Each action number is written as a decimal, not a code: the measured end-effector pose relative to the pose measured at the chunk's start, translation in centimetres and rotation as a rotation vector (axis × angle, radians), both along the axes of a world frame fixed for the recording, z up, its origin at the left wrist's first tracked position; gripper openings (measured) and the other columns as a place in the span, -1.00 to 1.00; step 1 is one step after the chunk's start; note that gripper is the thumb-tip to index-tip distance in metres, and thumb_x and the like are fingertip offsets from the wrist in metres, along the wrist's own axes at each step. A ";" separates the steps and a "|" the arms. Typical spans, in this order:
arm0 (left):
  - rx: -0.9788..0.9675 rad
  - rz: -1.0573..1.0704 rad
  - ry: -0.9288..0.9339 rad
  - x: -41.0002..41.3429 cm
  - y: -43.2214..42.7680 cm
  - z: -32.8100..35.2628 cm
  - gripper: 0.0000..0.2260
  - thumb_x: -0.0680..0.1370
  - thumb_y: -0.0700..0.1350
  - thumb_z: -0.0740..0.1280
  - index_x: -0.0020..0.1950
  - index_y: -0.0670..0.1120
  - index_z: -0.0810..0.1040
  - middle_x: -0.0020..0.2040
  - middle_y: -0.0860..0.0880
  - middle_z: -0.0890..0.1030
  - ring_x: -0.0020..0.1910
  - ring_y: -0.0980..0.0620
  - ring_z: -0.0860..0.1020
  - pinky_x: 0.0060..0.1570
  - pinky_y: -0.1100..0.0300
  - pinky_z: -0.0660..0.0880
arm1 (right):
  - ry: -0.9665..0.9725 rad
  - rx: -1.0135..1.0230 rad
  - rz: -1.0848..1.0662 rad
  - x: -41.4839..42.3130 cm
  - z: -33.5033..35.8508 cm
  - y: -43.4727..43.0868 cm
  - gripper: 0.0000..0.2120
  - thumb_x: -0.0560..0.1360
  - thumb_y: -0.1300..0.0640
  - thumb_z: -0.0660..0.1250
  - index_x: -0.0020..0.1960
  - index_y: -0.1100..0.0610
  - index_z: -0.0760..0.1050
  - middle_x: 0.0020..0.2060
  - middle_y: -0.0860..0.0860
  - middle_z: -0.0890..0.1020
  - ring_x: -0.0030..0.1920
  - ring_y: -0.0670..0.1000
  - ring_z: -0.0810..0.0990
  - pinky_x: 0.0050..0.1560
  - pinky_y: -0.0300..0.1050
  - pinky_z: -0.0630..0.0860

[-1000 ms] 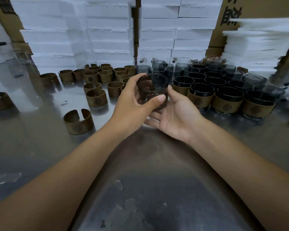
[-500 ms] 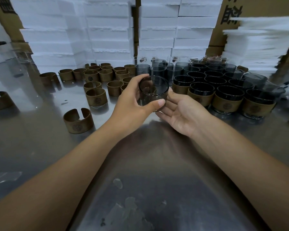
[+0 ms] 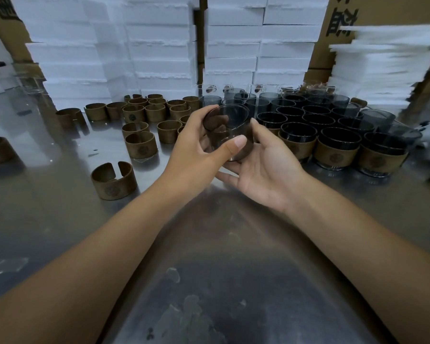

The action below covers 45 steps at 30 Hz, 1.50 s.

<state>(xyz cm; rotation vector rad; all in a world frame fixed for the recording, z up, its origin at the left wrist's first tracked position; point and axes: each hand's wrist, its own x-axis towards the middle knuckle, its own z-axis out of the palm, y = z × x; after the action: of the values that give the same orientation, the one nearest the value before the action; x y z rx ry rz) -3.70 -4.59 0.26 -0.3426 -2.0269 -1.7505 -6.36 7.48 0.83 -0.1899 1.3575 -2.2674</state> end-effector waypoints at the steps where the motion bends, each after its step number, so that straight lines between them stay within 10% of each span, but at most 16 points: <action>1: -0.001 0.000 0.003 0.0 0.0 0.0 -0.55 0.47 -0.25 0.42 0.30 -0.08 0.36 0.09 0.12 0.55 0.04 0.31 0.58 0.01 0.42 0.48 | -0.003 0.004 0.017 0.0 -0.1 0.0 -0.48 0.62 -0.19 0.00 0.37 0.10 0.44 0.25 0.11 0.57 0.27 0.07 0.54 0.39 0.14 0.31; 16: -0.161 0.043 0.028 -0.2 -0.8 -0.4 -0.47 0.44 -0.19 0.46 0.35 -0.06 0.34 0.18 0.09 0.51 0.22 0.17 0.50 0.22 0.34 0.44 | 0.040 0.233 -0.129 -0.2 -0.3 0.2 -0.57 0.58 -0.20 0.13 0.00 0.17 0.51 -0.31 0.08 0.71 -0.29 0.00 0.71 -0.20 -0.13 0.58; 36: 0.277 -0.118 -0.261 -0.7 -0.7 0.0 -0.53 0.36 0.14 0.33 0.14 -0.12 0.60 0.08 -0.10 0.67 0.12 -0.02 0.62 0.09 0.13 0.56 | 0.628 0.529 -0.342 1.2 -0.5 -1.0 -0.68 0.56 -0.16 0.19 0.19 -0.01 0.52 0.00 -0.17 0.64 0.03 -0.27 0.56 0.02 -0.32 0.42; 45: 0.362 -0.206 -0.308 -0.3 -0.8 0.3 -0.48 0.33 0.01 0.40 0.24 -0.17 0.53 0.07 -0.11 0.65 0.03 0.03 0.60 0.21 0.07 0.48 | 0.585 0.505 -0.356 0.8 -0.6 -1.0 -0.73 0.57 -0.16 0.17 0.05 -0.03 0.54 -0.17 -0.23 0.61 -0.22 -0.43 0.52 -0.19 -0.40 0.41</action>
<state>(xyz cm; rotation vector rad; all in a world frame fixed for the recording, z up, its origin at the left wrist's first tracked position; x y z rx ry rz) -4.01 -5.35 0.56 -0.1778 -1.8657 -2.3753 -5.53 6.43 0.28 -0.4962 2.3847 -2.1254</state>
